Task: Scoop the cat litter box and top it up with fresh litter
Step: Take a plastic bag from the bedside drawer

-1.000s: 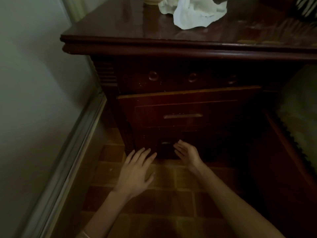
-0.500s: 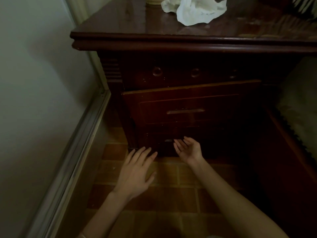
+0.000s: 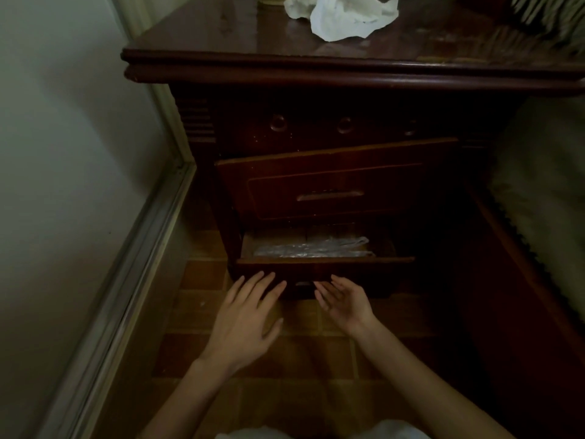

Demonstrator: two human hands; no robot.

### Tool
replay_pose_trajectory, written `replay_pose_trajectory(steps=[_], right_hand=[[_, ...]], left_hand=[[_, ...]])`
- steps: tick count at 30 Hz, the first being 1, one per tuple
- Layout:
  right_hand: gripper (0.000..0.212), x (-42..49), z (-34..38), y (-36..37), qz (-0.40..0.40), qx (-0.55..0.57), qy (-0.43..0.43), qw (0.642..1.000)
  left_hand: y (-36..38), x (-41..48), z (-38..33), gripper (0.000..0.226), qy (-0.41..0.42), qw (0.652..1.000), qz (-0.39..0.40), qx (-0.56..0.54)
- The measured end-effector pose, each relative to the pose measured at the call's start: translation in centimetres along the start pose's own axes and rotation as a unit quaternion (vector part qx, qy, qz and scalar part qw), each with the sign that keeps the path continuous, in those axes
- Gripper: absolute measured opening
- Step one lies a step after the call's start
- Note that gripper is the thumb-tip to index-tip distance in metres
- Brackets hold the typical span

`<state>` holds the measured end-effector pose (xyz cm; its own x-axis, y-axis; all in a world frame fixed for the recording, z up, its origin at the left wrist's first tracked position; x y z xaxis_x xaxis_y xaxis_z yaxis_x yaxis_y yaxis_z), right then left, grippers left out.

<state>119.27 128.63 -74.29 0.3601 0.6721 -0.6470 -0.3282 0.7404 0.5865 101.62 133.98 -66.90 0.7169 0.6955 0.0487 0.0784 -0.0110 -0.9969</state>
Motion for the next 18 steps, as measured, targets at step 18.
replay_pose_trajectory(steps=[18], right_hand=[[0.006,-4.9,-3.2,-3.5,0.004,0.029,0.023,0.999]], left_hand=[[-1.4,-3.2,-1.4,0.055,0.017,0.999,-0.029,-0.040]])
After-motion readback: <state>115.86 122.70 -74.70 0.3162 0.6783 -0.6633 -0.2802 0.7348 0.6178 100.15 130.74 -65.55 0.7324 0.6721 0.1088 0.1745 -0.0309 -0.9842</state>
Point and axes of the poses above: each hand's wrist, its own x-axis towards the middle knuckle, its own y-axis out of the palm, z = x × y, the point moved 6 cm from there along x, towards the middle knuckle, and after that the axes turned 6 degrees about -y, right-handed, at the moved point
